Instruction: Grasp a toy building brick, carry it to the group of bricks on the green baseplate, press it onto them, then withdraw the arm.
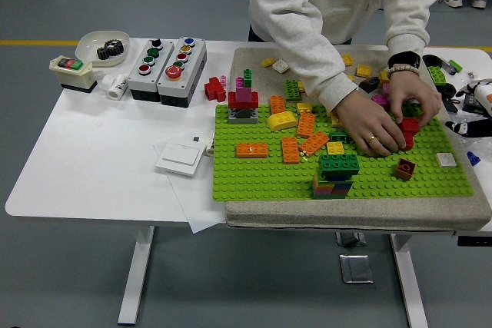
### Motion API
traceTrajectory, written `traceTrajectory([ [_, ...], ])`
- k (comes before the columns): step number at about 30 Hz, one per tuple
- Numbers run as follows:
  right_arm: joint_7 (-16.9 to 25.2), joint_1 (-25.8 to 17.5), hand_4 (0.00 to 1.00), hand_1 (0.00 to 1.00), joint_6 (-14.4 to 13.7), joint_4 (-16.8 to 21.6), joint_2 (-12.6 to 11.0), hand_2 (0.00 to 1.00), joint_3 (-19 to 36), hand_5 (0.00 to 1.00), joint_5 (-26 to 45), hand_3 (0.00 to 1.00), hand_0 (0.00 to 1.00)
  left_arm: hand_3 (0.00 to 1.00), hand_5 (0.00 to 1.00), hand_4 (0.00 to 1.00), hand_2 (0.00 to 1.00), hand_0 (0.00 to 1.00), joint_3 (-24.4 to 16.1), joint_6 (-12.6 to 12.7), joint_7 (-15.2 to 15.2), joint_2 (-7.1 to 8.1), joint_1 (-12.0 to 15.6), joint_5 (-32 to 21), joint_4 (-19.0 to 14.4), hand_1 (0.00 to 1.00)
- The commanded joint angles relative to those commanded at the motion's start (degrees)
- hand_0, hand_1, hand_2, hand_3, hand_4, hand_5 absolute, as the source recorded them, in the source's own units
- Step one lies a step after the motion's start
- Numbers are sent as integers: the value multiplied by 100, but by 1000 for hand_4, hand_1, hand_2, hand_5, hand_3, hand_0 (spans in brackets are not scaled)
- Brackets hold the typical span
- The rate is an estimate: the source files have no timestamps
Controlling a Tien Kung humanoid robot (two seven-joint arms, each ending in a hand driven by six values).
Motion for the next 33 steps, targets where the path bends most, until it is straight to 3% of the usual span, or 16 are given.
traceTrajectory([
  [10,97,-43,833,735,216,167,-39,781,-74,642,177,768,726,591,664,673,731,668,-17,-9,4,7,-6,25,8,711],
  [23,158,-88,837,730,254,648,-42,772,-328,646,241,749,727,589,663,672,731,668,-26,-15,14,15,-23,46,5,710],
  [33,107,-115,836,722,269,649,-33,762,-271,649,156,716,718,590,664,673,731,668,-32,-15,17,22,-33,53,5,710],
])
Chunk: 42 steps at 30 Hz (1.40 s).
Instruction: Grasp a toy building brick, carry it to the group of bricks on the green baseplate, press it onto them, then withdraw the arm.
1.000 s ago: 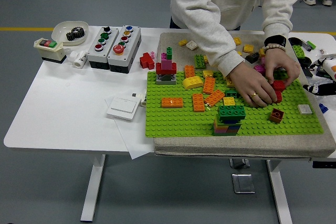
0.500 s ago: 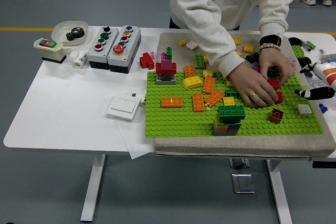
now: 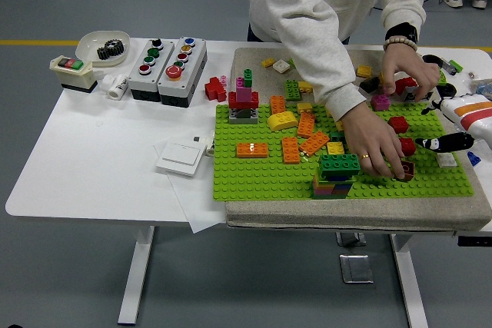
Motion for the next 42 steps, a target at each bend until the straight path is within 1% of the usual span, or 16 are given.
traceTrajectory([
  [6,-32,3,836,720,3,35,-27,763,61,648,-14,717,717,590,664,674,731,669,21,16,-9,1,-11,-46,5,710],
  [13,-101,5,837,721,-86,-8,-30,763,179,649,-64,718,720,590,664,674,731,668,15,11,-8,3,-16,-33,5,710],
  [18,-126,17,837,720,-52,-8,-44,762,202,649,-47,713,721,591,666,675,731,669,8,10,-5,3,-17,-26,6,710],
  [25,-85,-11,837,718,25,118,-57,760,60,649,-65,708,721,590,665,675,731,668,1,1,1,7,-18,-7,4,710],
  [31,-74,-41,837,713,28,239,-73,754,-72,649,-99,694,715,590,665,675,731,669,-9,-4,7,9,-17,12,2,710],
  [32,-74,-34,837,713,23,244,-57,754,-137,649,-105,694,715,590,665,675,731,669,-20,-11,12,11,-21,35,0,710],
  [33,-75,-28,836,688,20,233,-39,733,-175,649,-106,651,698,591,664,675,731,669,-26,-15,15,12,-23,48,-1,710],
  [38,-77,-8,836,688,7,122,50,733,-245,649,-95,651,698,591,664,675,731,669,-39,-22,23,15,-30,75,-5,710],
  [39,-78,-6,836,666,9,99,67,715,-253,648,-91,614,692,591,665,676,731,669,-40,-21,24,16,-32,74,-6,710],
  [42,-77,6,836,666,20,45,111,715,-292,648,-75,614,692,591,665,676,731,669,-36,-17,23,17,-33,61,-8,710],
])
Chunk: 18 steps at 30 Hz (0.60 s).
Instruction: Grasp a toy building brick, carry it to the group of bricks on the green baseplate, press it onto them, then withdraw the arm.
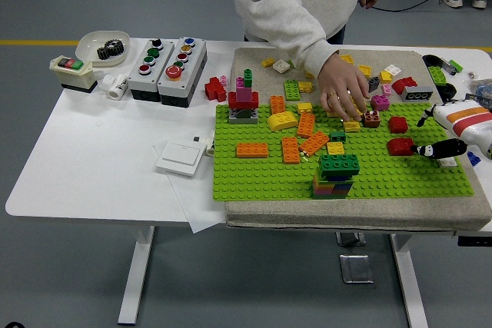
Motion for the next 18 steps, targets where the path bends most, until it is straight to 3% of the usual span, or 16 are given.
traceTrajectory([
  [18,34,67,834,668,28,-123,179,714,-62,647,7,626,689,590,664,674,730,669,-17,-19,20,1,-14,45,-15,710],
])
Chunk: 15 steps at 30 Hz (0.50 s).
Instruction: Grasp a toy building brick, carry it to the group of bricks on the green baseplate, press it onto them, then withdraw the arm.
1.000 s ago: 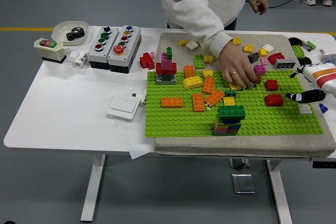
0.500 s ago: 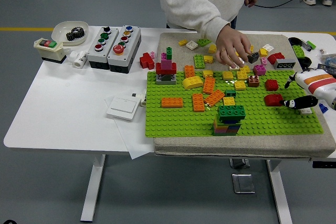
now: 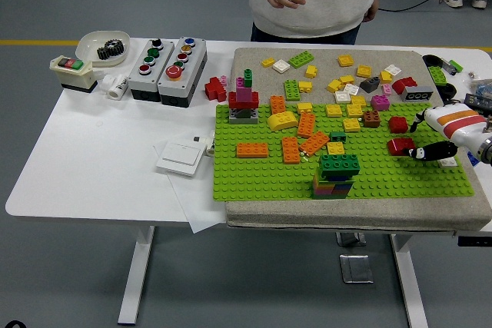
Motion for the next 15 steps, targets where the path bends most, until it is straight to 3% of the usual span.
traceTrajectory([
  [15,-5,-18,834,683,18,24,3,725,1,641,-2,650,698,591,664,675,730,669,-73,-31,26,2,25,125,-1,711],
])
